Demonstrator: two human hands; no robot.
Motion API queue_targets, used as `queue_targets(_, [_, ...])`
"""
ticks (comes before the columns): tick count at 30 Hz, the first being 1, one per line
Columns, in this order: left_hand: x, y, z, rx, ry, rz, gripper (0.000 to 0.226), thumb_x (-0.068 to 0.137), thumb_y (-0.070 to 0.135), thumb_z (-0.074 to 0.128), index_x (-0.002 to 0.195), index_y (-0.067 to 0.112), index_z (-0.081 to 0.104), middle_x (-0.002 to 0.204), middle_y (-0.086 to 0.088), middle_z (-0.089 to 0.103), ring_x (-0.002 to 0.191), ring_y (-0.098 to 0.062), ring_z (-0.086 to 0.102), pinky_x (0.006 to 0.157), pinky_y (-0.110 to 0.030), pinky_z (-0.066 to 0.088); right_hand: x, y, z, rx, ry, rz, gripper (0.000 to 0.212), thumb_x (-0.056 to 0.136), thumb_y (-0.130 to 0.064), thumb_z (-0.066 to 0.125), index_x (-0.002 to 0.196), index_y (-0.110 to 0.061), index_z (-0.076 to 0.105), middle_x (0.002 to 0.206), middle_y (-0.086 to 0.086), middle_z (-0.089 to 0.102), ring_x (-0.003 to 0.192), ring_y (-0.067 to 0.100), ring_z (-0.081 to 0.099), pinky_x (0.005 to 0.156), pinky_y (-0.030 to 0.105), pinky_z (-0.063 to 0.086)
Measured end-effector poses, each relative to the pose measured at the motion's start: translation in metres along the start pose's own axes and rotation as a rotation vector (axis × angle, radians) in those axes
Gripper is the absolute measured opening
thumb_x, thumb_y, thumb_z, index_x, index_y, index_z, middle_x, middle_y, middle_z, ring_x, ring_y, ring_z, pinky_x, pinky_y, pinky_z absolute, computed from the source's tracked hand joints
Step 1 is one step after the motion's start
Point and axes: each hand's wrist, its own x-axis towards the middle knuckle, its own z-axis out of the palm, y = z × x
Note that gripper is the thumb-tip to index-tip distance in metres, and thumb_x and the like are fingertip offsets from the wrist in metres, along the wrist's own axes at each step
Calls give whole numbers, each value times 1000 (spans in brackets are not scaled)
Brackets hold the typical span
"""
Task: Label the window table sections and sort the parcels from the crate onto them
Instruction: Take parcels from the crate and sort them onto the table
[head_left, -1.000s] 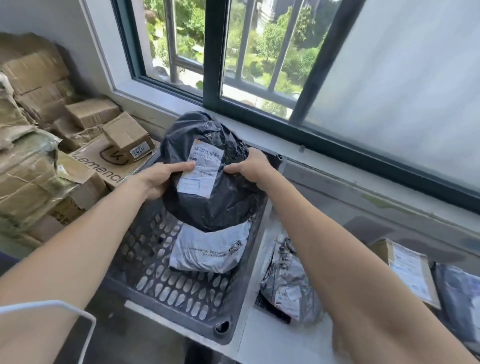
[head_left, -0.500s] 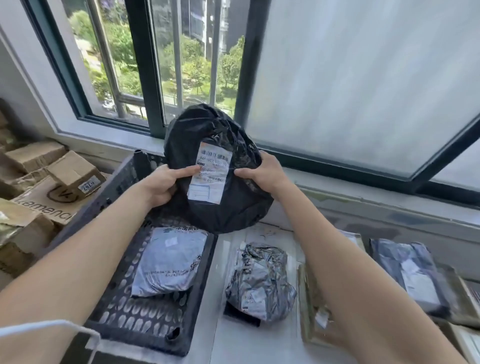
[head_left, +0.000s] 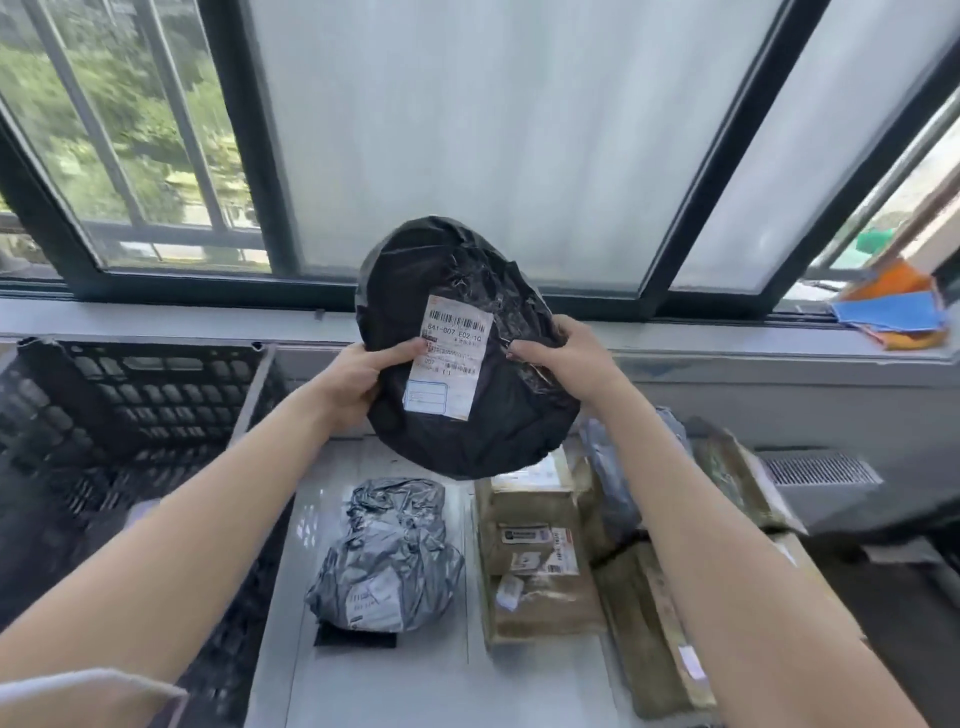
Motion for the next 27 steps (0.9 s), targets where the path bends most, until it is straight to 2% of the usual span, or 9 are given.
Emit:
queue_targets(4, [22, -24, 71, -42, -46, -38, 47, 84, 25, 74, 124, 3, 65, 121, -15, 69, 112, -28, 67, 88, -38, 58, -4, 33, -87, 124, 14, 112, 38, 78, -27, 83, 110, -25, 64, 104, 6, 72, 84, 17, 74, 71, 31, 60])
queue_targets(7, [42, -43, 124, -104, -53, -43, 36, 88, 24, 69, 119, 6, 68, 118, -14, 70, 107, -27, 69, 76, -34, 60, -10, 60, -141, 146, 33, 162, 42, 78, -27, 83, 115, -19, 64, 104, 4, 73, 90, 18, 73, 75, 31, 61])
queue_targets(9, [53, -55, 157, -94, -56, -50, 33, 89, 25, 68, 117, 8, 70, 118, -12, 70, 106, -25, 70, 75, -32, 60, -14, 76, -170, 206, 82, 158, 37, 80, -20, 82, 113, -13, 68, 104, 7, 74, 91, 18, 73, 81, 30, 60])
queue_targets(11, [65, -64, 188, -47, -63, -67, 39, 88, 30, 69, 121, 10, 69, 121, -9, 70, 109, -23, 68, 82, -31, 59, -19, 90, -199, 274, 117, 155, 25, 82, -14, 80, 104, -14, 70, 102, 9, 74, 86, 18, 73, 76, 30, 61])
queue_targets(15, [84, -79, 242, -33, -89, -112, 43, 88, 37, 67, 123, 12, 68, 122, -6, 70, 112, -21, 67, 96, -34, 49, -29, 119, -258, 321, 182, 155, 18, 84, -10, 77, 100, -15, 70, 98, 9, 74, 80, 20, 72, 69, 31, 61])
queue_targets(17, [91, -85, 267, 2, -101, -113, 43, 91, 37, 64, 126, 12, 65, 122, -6, 70, 111, -22, 67, 90, -34, 53, -34, 133, -283, 332, 211, 169, 19, 84, -9, 77, 101, -13, 69, 100, 12, 73, 82, 23, 72, 75, 35, 61])
queue_targets(21, [105, -95, 304, 46, -16, -59, 41, 91, 29, 66, 128, 13, 62, 118, -5, 72, 105, -23, 70, 77, -31, 58, -42, 156, -320, 346, 249, 198, 19, 83, -10, 78, 101, -14, 70, 100, 9, 74, 79, 20, 73, 68, 30, 59])
queue_targets(25, [116, -100, 326, 60, 18, -48, 30, 87, 20, 71, 116, 15, 67, 104, -4, 76, 82, -18, 74, 64, -28, 58, -45, 170, -340, 365, 303, 189, 26, 83, -9, 77, 108, -9, 69, 102, 9, 75, 85, 22, 72, 81, 37, 60])
queue_targets(27, [119, -101, 331, 74, 28, -42, 26, 86, 18, 72, 112, 16, 68, 98, -1, 76, 75, -14, 73, 62, -26, 57, -47, 172, -343, 379, 328, 185, 28, 83, -8, 77, 110, -6, 68, 102, 10, 75, 85, 21, 72, 82, 36, 60])
